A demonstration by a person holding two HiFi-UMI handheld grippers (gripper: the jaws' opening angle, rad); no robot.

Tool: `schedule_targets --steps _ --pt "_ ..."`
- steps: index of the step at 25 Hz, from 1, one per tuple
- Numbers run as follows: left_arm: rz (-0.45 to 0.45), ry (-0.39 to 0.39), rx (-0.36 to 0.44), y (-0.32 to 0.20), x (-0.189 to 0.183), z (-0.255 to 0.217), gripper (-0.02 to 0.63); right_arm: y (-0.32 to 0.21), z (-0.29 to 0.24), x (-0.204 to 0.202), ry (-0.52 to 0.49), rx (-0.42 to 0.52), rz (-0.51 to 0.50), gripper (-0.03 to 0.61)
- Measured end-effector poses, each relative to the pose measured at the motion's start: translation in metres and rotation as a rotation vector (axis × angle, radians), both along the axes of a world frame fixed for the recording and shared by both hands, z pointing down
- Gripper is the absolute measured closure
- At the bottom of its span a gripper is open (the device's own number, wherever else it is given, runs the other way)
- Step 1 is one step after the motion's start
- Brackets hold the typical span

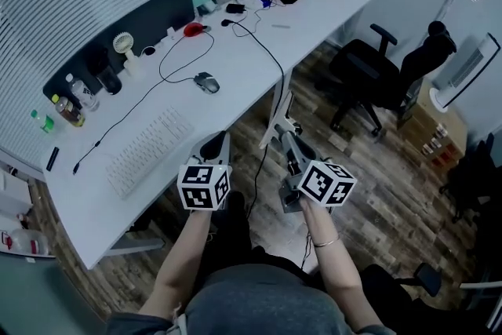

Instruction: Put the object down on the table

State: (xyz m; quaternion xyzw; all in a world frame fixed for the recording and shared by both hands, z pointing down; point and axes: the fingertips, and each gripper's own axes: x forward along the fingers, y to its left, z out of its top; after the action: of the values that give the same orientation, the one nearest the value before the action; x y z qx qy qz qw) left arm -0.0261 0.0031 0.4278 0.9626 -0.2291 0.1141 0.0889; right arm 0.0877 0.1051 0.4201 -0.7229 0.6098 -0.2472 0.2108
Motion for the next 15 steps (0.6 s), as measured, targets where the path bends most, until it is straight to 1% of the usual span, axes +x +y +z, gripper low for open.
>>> schedule_targets --steps 6,15 --pt "0.028 0.014 0.024 -0.060 0.042 0.001 0.591 -0.065 0.006 0.038 -0.029 -0.014 0.007 0.572" --pt "0.063 0.014 0.005 -0.151 0.086 0.002 0.591 -0.174 0.008 0.075 -0.067 -0.043 -0.007 0.572"
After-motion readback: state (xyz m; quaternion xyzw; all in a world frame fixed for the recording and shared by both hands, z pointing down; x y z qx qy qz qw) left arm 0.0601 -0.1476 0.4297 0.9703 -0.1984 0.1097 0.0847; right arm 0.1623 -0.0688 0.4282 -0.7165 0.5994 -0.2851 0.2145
